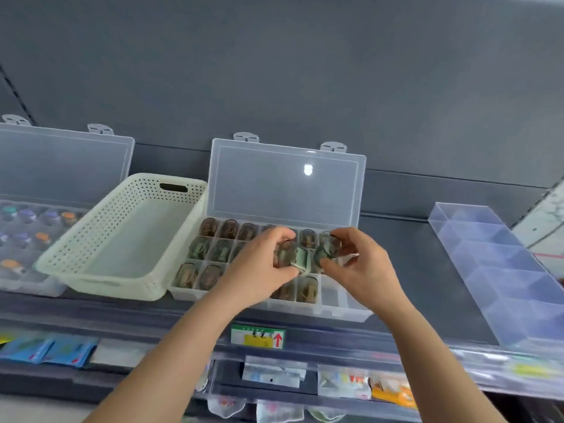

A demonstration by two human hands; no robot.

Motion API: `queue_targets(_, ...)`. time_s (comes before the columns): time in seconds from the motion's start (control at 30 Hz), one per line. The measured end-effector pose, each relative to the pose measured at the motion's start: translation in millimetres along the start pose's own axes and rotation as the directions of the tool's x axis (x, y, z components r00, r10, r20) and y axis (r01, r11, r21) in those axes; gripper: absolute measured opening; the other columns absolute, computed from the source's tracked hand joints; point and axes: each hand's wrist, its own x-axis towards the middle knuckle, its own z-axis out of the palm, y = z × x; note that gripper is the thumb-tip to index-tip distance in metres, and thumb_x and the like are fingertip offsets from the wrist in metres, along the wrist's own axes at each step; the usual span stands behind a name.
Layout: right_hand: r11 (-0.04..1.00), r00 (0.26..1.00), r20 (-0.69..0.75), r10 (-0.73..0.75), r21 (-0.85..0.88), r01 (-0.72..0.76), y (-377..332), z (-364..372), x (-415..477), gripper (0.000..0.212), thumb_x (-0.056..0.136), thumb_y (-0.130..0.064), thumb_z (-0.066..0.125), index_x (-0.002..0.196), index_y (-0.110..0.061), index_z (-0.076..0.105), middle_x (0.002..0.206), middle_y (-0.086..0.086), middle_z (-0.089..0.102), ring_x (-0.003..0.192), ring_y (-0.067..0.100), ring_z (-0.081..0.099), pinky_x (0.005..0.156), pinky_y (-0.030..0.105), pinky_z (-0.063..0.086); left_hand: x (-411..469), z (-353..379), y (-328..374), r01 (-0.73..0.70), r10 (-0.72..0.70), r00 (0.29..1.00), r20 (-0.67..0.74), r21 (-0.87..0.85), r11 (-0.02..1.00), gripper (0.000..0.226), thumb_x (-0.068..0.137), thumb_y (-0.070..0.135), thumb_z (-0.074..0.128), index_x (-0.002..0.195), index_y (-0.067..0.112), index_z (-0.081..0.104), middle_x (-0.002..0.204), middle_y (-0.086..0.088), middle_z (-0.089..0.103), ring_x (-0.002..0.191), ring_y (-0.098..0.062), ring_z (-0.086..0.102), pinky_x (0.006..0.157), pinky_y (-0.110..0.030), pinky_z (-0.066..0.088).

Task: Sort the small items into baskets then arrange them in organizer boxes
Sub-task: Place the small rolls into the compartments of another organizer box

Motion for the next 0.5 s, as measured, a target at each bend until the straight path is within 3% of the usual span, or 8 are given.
queue_targets(0.17,0.999,1.0,0.004,0.021,-0.049,-0.02,30.2,-25.9,-21.3,0.041,0.072,-0.021,0.075,0.112,-0.02,0.065,0.095,-0.007,0.059,0.081,0.007,0.061,0.072,0.019,0.052,-2.1,32.3,32.1,-0.063,0.057,0.997,0.048,0.145,0.987,0.051,0.083,0.036,0.069,0.128,0.028,0.047,0.121,0.014,0.054,0.08,-0.002,0.054,0.07,-0.014,0.043)
queue_targets(0.33,0.99,0.996,0.082,0.04,-0.139,-0.028,47.1,-35.6,-30.8,0.043,0.076,-0.023,0.072,0.117,-0.02,0.062,0.098,-0.008,0.057,0.085,0.007,0.057,0.076,0.016,0.05,7.0,52.0,43.0,-0.126,0.104,0.991,0.081,0.343,0.931,0.055,0.087,0.037,0.065,0.137,0.022,0.045,0.136,0.006,0.047,0.112,-0.01,0.052,0.091,-0.023,0.043)
queue_targets(0.43,0.981,0.989,0.141,0.048,-0.191,-0.02,52.9,-35.0,-32.2,0.045,0.078,-0.027,0.07,0.121,-0.022,0.059,0.102,-0.01,0.058,0.088,0.006,0.056,0.078,0.014,0.046,12.9,58.4,42.5,-0.129,0.085,0.989,0.12,0.422,0.897,0.055,0.088,0.035,0.065,0.137,0.02,0.046,0.134,0.003,0.044,0.114,-0.013,0.052,0.091,-0.025,0.044)
queue_targets(0.5,0.971,0.981,0.186,0.052,-0.238,-0.007,56.2,-33.5,-31.1,0.047,0.079,-0.028,0.069,0.124,-0.022,0.057,0.109,-0.006,0.061,0.095,0.009,0.057,0.083,0.021,0.049,15.0,62.5,39.8,-0.132,0.068,0.985,0.157,0.446,0.885,0.055,0.086,0.035,0.067,0.136,0.02,0.049,0.131,0.002,0.046,0.112,-0.014,0.052,0.09,-0.026,0.047)
